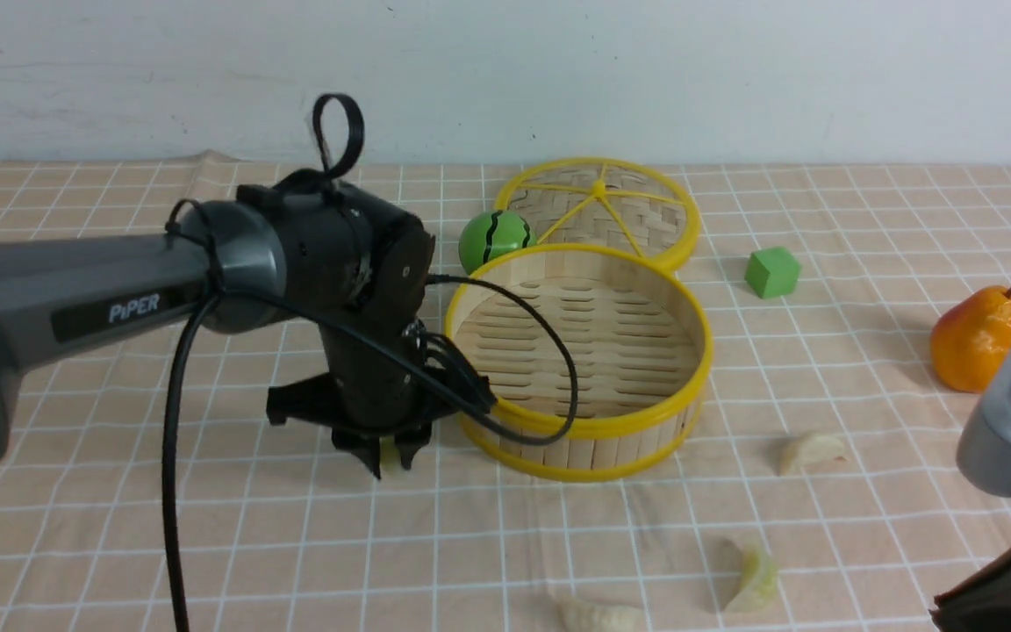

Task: Put the dumplings into the steamer on the table with the brown tablecloth.
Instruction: 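Place the dumpling into the bamboo steamer basket with the left gripper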

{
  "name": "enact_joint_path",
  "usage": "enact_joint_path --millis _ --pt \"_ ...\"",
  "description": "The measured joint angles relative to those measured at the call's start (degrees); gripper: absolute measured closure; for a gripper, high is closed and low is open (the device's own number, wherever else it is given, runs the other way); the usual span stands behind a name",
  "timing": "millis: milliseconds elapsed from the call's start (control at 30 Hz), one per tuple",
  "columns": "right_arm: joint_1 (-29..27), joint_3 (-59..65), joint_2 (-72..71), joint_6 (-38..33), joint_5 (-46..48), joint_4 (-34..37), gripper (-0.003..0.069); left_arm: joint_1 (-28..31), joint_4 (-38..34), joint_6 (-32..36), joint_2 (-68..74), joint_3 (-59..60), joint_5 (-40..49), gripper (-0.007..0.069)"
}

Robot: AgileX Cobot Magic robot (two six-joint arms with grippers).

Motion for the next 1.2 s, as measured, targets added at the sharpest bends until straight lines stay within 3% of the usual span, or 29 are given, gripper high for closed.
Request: enact_joint_path --millis 267,433,900,1067,1200 --pt "0.0 0.0 0.0 0.0 -1.5 0.0 0.0637 -4.3 0.2 7.6 -1.6 -17.1 2.3 0.0470" --pt "0.0 0.0 0.0 0.0 -2.1 0.0 0.0629 -5.3 0.3 8.6 7.2 -27.9 2.8 0.0470" --pt "0.0 0.0 0.0 0.0 0.2 0.4 0.0618 -3.8 2.2 8.2 20.9 -33.6 3.4 0.0457" --pt "0.0 0.0 -0.3 0.0 0.2 -0.8 0.0617 -3.7 2.9 8.2 18.9 -33.7 6.6 0.0284" --pt "0.0 0.0 -2.4 2.8 0.2 -4.2 0.0617 -3.7 2.4 11.5 13.0 -33.6 10.4 0.0191"
